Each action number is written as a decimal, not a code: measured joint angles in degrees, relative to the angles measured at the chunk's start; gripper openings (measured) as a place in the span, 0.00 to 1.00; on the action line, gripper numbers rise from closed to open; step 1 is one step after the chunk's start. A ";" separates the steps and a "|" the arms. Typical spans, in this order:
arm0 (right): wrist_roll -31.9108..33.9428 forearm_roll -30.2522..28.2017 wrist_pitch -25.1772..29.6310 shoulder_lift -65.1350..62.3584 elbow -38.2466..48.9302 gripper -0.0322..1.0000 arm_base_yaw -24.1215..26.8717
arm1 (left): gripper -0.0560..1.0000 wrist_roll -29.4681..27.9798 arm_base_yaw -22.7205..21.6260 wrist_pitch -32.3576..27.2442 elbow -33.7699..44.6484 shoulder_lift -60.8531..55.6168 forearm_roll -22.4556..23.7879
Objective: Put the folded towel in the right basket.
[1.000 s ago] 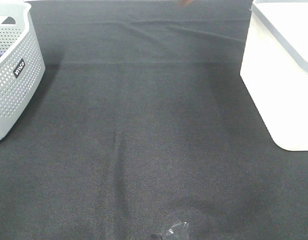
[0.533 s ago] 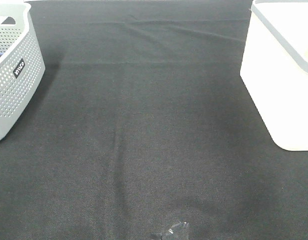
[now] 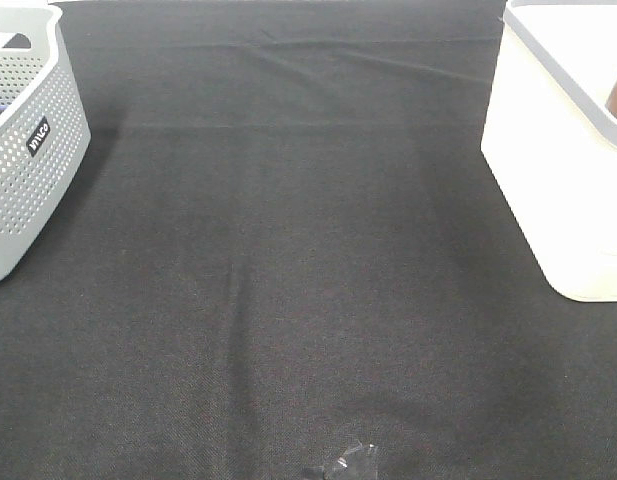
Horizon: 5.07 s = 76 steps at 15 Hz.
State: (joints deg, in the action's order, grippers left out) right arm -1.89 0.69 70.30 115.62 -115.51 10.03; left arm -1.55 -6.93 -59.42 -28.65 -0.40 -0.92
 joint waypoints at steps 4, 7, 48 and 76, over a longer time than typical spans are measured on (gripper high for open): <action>2.35 -0.11 0.00 -0.11 0.00 0.98 0.00 | 0.98 0.00 0.00 0.00 0.00 0.00 0.00; 2.81 2.01 0.00 -2.23 0.00 0.98 -0.46 | 0.98 0.00 0.00 0.00 0.00 0.00 -0.06; 2.86 -4.13 -7.96 -115.79 85.94 0.98 -11.97 | 0.98 0.00 0.00 0.00 0.00 0.00 -0.40; 1.89 -0.69 -8.77 -115.79 86.80 0.97 -11.97 | 0.98 1.09 -2.75 0.00 0.00 0.00 1.78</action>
State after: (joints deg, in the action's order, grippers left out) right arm 0.00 0.00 61.54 -0.17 -28.71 -1.95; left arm -0.46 -9.68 -59.42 -28.65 -0.40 0.86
